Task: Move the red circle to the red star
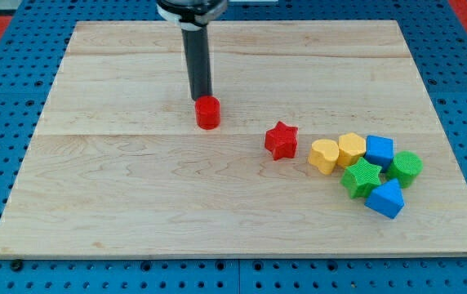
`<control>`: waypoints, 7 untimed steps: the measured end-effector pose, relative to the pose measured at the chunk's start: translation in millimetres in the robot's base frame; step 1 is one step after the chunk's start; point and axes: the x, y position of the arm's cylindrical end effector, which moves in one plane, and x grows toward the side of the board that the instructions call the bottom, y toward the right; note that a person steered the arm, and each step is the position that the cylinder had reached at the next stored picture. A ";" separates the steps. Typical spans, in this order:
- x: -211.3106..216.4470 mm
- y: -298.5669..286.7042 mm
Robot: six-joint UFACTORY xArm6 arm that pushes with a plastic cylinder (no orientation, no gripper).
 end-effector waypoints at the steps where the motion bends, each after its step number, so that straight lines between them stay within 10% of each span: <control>1: 5.8 0.8; 7: 60.3 11.4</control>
